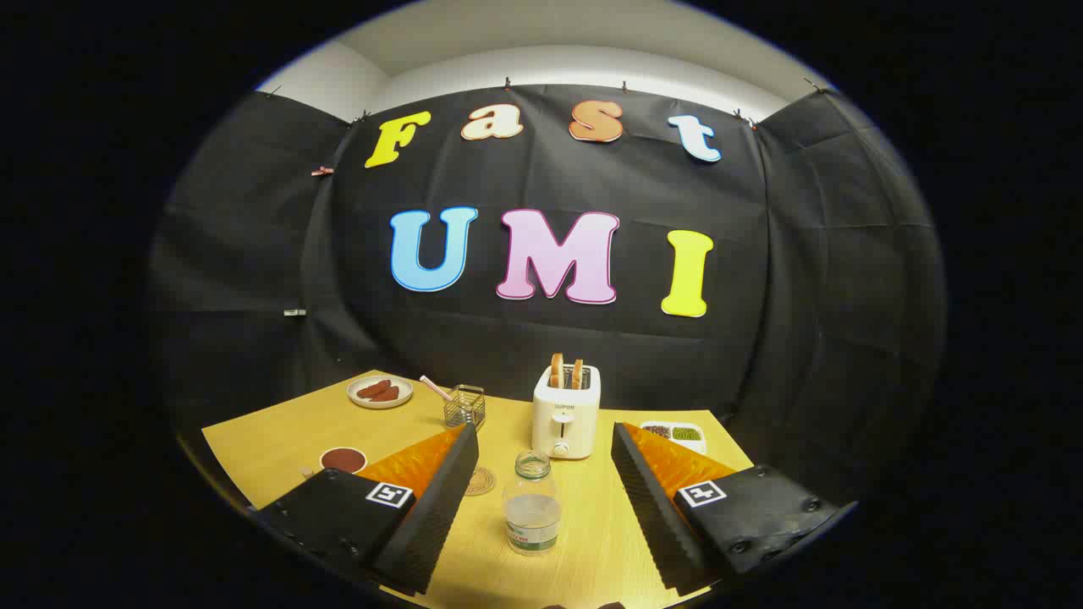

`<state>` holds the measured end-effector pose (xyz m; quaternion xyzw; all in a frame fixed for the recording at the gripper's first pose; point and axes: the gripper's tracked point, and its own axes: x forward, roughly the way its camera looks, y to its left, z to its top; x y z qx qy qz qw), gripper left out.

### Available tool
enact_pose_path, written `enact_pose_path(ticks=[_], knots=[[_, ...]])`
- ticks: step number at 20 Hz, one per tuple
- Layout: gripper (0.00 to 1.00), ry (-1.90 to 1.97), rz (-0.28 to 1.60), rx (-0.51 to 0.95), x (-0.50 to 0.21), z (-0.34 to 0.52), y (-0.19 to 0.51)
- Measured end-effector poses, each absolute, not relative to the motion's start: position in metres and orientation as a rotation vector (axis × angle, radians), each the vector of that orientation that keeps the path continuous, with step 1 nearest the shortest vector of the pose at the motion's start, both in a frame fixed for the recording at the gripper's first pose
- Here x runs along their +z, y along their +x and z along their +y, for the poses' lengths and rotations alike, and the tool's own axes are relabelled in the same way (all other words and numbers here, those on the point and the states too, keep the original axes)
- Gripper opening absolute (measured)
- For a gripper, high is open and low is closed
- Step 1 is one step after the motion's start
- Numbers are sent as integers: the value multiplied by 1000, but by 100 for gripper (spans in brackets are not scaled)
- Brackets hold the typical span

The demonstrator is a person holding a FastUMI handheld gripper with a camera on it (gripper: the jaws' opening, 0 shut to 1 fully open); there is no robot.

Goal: Take the bottle from table, then pour the juice into the cup, finally place the bottle on the coaster

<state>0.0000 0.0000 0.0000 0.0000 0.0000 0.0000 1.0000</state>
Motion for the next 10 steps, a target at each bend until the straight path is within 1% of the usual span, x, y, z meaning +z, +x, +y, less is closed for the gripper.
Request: enact_pose_path(ticks=[10], knots=[[98,33,40,17,-12,15,-3]])
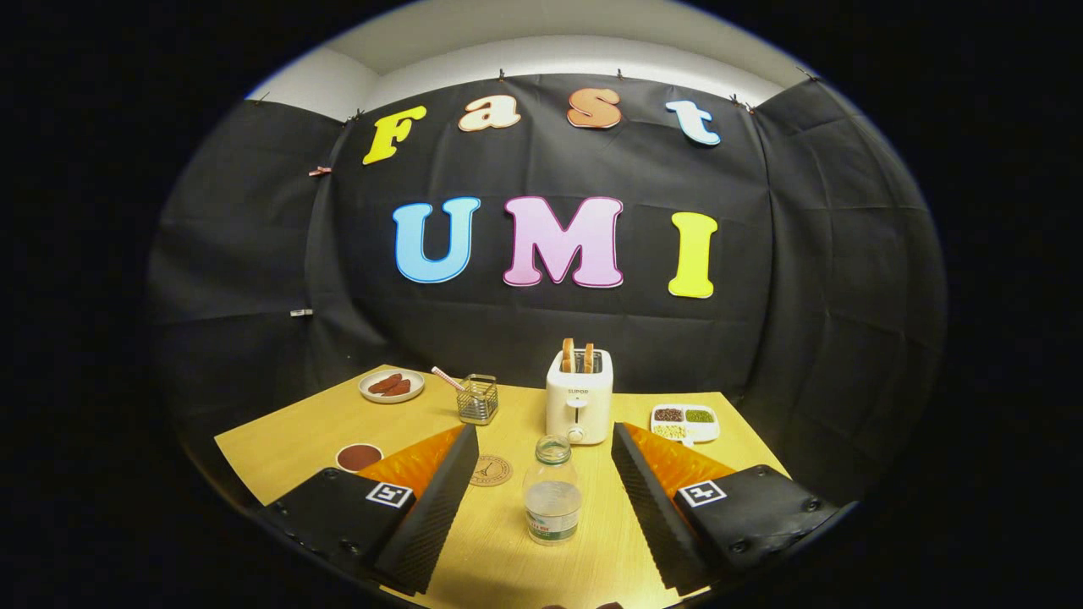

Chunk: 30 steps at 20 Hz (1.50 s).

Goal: Take the bottle from table, then pour the juice into the cup, finally place the bottle on the coaster

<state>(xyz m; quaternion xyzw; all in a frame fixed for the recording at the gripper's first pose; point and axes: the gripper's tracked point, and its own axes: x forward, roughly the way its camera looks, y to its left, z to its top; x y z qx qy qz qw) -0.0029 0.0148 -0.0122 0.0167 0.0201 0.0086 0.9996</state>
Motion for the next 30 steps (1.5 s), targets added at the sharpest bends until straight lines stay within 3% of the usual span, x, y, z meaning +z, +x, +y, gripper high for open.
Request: enact_pose_path(ticks=[30], knots=[[98,43,171,-36,-131,9,63]])
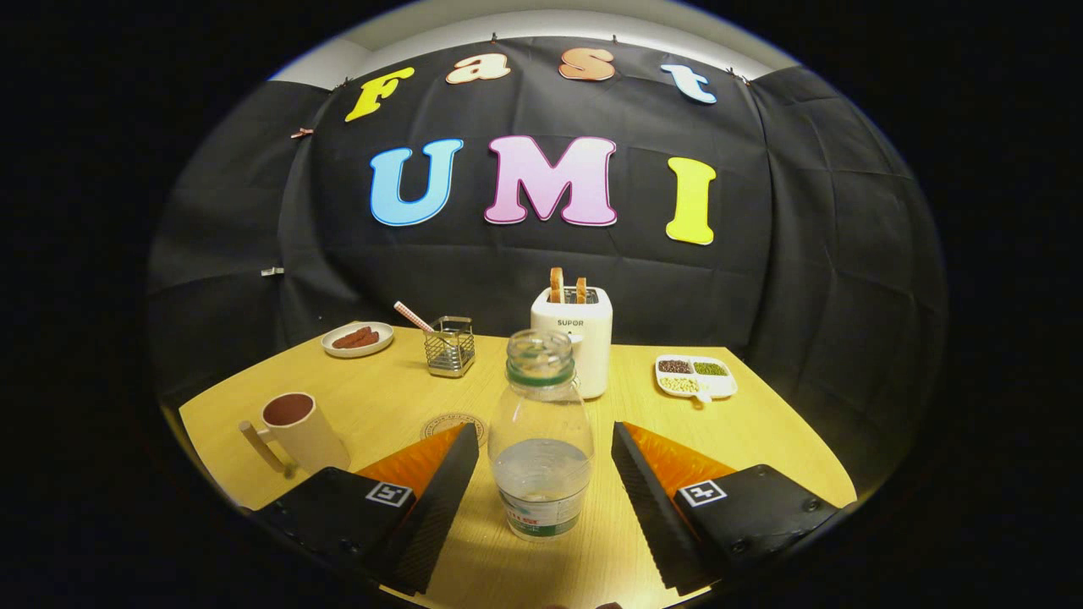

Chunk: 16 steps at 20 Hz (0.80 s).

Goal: Take the bottle from table, then pour the juice into the cup, finally place the bottle on the coaster

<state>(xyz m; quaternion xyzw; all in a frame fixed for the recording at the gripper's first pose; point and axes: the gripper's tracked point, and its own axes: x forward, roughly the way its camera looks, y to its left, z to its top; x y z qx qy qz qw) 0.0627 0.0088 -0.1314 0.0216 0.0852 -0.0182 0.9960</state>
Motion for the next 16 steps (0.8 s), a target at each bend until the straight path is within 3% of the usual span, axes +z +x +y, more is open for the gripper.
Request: enact_pose_path(ticks=[12,14,15,16], knots=[[98,73,185,-44,-163,12,75],[93,65,172,-43,-160,11,77],[79,65,164,-35,-160,13,78],[81,63,162,-30,-160,13,79]])
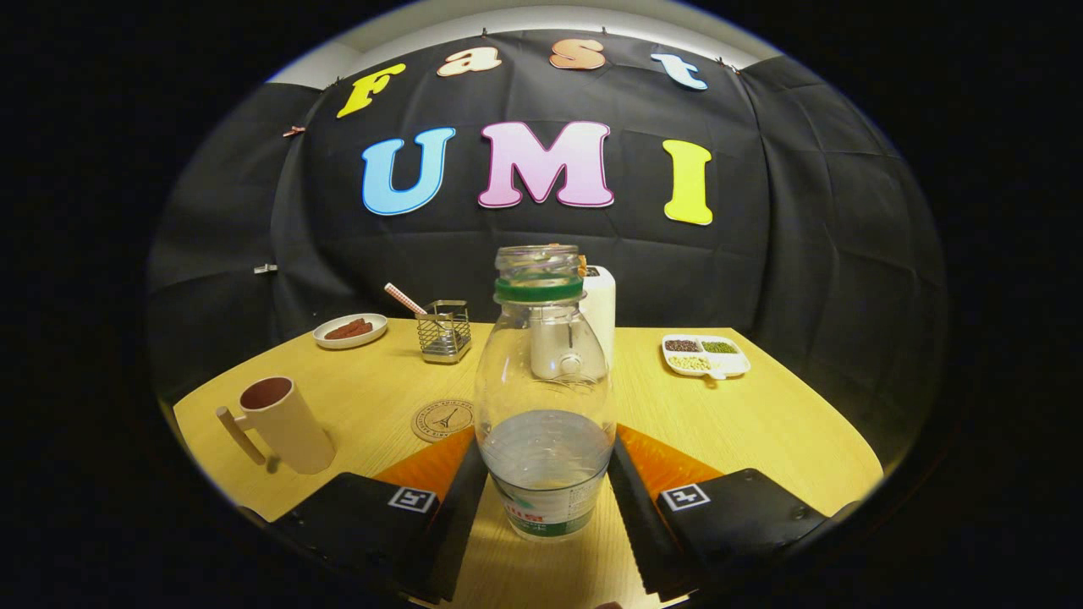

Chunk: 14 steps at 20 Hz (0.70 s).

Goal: Take the bottle from table, then pour the juice into the cup, finally place the bottle on the coaster

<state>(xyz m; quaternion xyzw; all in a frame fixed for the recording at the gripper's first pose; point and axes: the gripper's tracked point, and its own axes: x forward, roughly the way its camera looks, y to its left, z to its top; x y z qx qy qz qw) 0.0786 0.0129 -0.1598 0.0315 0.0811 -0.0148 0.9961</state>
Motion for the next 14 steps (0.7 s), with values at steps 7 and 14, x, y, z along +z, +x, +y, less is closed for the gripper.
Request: enact_pose_path(ticks=[7,14], knots=[[76,33,165,9,-160,16,83],[72,-27,198,33,-155,16,83]])
